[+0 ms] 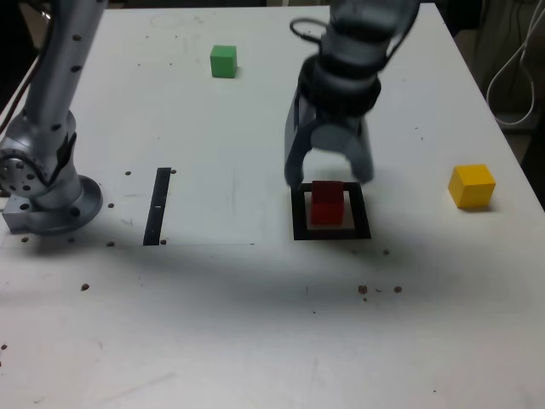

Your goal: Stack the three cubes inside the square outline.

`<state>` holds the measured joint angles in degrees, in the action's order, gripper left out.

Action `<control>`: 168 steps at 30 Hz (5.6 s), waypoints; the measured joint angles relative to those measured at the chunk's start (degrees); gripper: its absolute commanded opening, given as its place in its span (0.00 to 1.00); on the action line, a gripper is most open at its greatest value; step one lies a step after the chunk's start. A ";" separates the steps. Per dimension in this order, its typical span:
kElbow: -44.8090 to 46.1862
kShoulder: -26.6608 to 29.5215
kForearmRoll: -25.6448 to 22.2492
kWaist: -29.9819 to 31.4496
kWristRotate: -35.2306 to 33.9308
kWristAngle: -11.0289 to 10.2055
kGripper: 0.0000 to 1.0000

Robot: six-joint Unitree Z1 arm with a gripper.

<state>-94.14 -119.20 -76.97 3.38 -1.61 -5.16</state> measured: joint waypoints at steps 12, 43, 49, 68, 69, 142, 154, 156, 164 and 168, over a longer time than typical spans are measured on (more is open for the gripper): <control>-14.09 1.92 -9.11 -0.20 6.72 -5.08 0.99; -53.10 -23.74 -16.12 -2.54 10.31 -0.87 0.98; -52.72 -25.70 -16.12 -2.54 9.88 -0.91 0.97; -57.91 -31.80 -16.19 0.29 7.79 -1.18 0.85; -57.91 -31.87 -16.19 0.31 7.73 -1.20 0.84; -27.71 -3.01 -15.71 1.81 11.96 -0.03 0.10; -11.87 2.90 -9.80 2.43 8.73 0.18 0.10; -10.15 3.42 -8.49 2.43 8.35 -0.01 0.10; -5.98 4.59 -5.65 2.43 7.51 -0.02 0.10; -2.50 5.45 -1.83 2.43 6.63 0.99 0.10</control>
<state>-96.64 -113.74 -78.79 5.81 5.02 -4.17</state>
